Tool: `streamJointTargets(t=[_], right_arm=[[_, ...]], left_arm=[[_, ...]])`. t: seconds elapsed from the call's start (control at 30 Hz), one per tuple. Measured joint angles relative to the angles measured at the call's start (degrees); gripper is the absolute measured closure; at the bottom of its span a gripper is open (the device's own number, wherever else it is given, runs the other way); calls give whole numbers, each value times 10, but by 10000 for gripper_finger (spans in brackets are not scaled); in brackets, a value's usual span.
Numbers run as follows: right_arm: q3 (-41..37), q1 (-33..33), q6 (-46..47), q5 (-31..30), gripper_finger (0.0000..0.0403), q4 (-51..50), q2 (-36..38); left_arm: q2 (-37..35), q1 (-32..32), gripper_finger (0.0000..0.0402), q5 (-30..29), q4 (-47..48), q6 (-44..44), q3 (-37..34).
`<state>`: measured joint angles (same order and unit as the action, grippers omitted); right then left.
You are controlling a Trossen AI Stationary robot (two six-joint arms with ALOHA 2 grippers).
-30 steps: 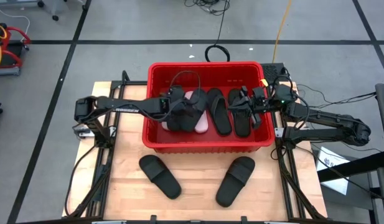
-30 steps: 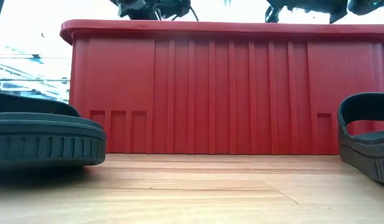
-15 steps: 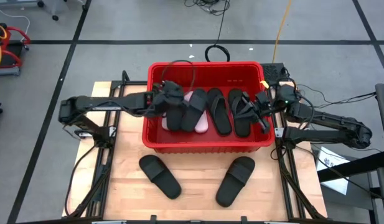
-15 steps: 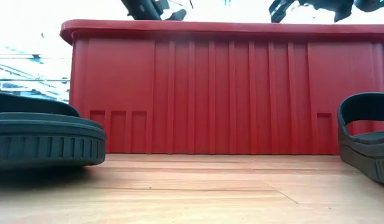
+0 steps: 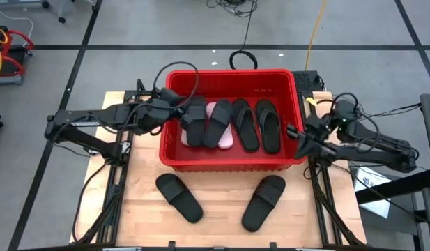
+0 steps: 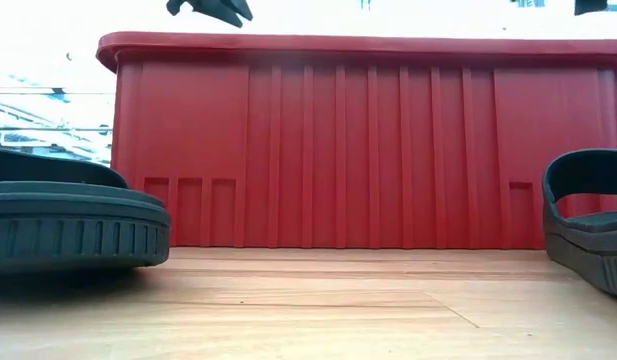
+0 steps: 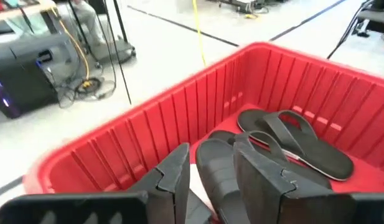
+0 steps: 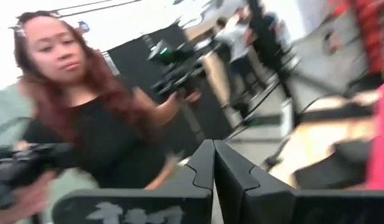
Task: Pick and place slides into bin
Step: Put the black slipper into the red bin
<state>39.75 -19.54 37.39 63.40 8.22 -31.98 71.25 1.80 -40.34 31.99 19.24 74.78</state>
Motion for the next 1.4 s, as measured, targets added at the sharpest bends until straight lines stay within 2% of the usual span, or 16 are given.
streamJointTargets(t=[0.23,0.4,0.63,0.9,1.03,1.2,1.4], right_arm=[[0,81,23,-6,403,-155,40],[0,158,64,-46,403,-242,49],[0,272,202,-101,403,-258,49],[0,407,333,-190,403,-263,49],[0,464,354,-242,403,-292,39],[0,520,336,-318,403,-356,11],[0,580,338,-335,403,-368,-34]], left_arm=[[-16,-8,282,-28,25,-26,0],[-17,-7,282,-32,30,-26,0],[-17,-7,282,-32,30,-26,0],[-17,-7,282,-33,30,-44,0],[-17,-7,282,-33,30,-45,0],[-17,-7,282,-33,30,-51,0],[-17,-7,282,-33,30,-61,0]])
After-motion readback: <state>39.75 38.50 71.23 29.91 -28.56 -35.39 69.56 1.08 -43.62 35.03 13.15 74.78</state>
